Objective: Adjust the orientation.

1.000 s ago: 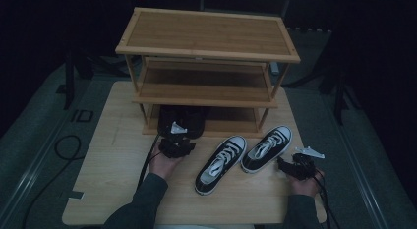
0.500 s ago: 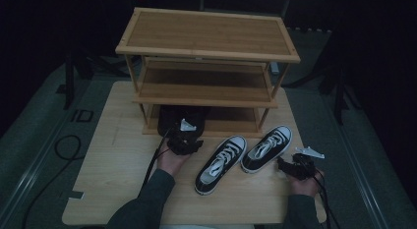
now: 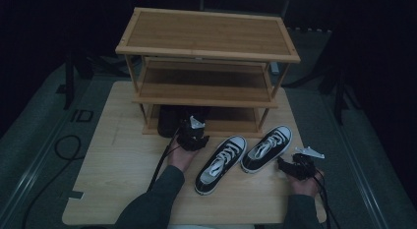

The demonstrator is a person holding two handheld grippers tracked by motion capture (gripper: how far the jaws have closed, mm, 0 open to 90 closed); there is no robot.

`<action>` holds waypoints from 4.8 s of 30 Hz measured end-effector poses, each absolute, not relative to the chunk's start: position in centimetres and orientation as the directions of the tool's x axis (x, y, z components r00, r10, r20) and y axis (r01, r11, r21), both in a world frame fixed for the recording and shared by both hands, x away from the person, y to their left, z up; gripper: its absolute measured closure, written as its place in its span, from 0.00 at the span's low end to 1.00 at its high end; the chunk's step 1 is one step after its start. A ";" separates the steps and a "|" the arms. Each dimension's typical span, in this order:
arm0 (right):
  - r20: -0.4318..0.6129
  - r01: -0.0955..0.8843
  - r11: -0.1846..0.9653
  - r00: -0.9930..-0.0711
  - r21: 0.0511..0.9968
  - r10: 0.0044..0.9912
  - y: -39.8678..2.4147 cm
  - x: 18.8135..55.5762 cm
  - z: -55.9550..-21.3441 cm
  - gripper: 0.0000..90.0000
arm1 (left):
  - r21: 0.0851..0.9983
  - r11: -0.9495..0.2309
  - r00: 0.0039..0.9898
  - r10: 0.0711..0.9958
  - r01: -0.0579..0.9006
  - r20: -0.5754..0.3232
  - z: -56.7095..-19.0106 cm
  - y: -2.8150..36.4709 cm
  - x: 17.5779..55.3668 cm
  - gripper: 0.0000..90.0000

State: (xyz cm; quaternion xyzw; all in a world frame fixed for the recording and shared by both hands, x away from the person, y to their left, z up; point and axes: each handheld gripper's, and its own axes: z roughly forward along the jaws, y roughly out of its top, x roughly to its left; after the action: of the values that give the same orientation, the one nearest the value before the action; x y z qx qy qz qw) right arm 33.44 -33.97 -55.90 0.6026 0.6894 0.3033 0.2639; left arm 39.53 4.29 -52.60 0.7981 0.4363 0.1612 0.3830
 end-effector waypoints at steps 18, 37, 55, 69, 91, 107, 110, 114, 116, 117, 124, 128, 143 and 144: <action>0.004 0.655 0.109 -0.168 0.748 0.986 -33.7 33.2 -55.8 0.41 | 0.748 -0.318 0.477 0.879 0.582 0.002 -54.3 1.3 42.4 1.00; 0.072 0.675 0.063 -0.169 0.735 0.983 -33.8 32.5 -54.7 0.71 | 0.760 -0.313 0.464 0.885 0.570 0.016 -55.2 -0.3 43.8 1.00; 0.093 0.577 0.154 -0.376 0.802 0.922 -28.9 28.1 -49.2 0.74 | 0.764 -0.333 0.482 0.876 0.552 0.034 -55.6 -0.6 44.3 1.00; 0.034 0.493 0.330 -0.594 0.805 0.804 -20.1 27.4 -47.6 0.69 | 0.765 -0.338 0.488 0.872 0.549 0.035 -55.7 -0.5 44.3 1.00; 0.052 0.558 0.335 -0.566 0.759 0.823 -15.4 28.6 -49.5 0.49 | 0.766 -0.334 0.485 0.874 0.549 0.034 -55.7 -0.5 44.3 1.00; 0.116 0.612 0.331 -0.575 0.718 0.810 -15.9 28.4 -49.3 0.82 | 0.765 -0.338 0.490 0.871 0.548 0.033 -55.7 -0.5 44.4 1.00; 0.081 0.612 0.349 -0.563 0.710 0.822 -16.4 28.2 -49.0 0.89 | 0.765 -0.337 0.490 0.871 0.549 0.032 -55.7 -0.5 44.4 1.00; 0.057 0.618 0.350 -0.540 0.704 0.840 -17.6 28.1 -48.8 0.93 | 0.765 -0.337 0.491 0.871 0.548 0.032 -55.7 -0.4 44.4 1.00; 0.050 0.618 0.352 -0.538 0.703 0.842 -18.0 28.0 -48.7 0.92 | 0.765 -0.338 0.491 0.870 0.548 0.032 -55.7 -0.4 44.4 1.00; 0.044 0.617 0.361 -0.542 0.700 0.839 -18.1 27.9 -48.7 0.90 | 0.765 -0.338 0.491 0.871 0.548 0.032 -55.7 -0.4 44.4 1.00; -0.032 0.631 0.428 -0.538 0.647 0.842 -17.0 27.5 -49.6 0.87 | 0.765 -0.336 0.489 0.872 0.550 0.032 -55.7 -0.5 44.4 1.00; -0.032 0.648 0.413 -0.515 0.640 0.857 -17.0 27.9 -49.8 0.95 | 0.764 -0.338 0.490 0.871 0.549 0.034 -55.6 -0.5 44.4 1.00; -0.013 0.656 0.403 -0.514 0.638 0.858 -17.3 29.6 -50.1 0.96 | 0.765 -0.333 0.485 0.874 0.551 0.031 -55.7 -0.5 44.3 1.00; -0.002 0.658 0.394 -0.512 0.642 0.859 -17.5 29.6 -50.1 0.96 | 0.765 -0.333 0.485 0.874 0.551 0.032 -55.7 -0.5 44.3 1.00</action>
State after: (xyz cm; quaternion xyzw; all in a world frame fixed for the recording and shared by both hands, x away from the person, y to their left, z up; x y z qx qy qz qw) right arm 29.63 -17.46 -50.05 0.4639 0.8175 0.2964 0.1694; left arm 44.34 -0.51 -55.66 0.7844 0.4542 0.2266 0.3564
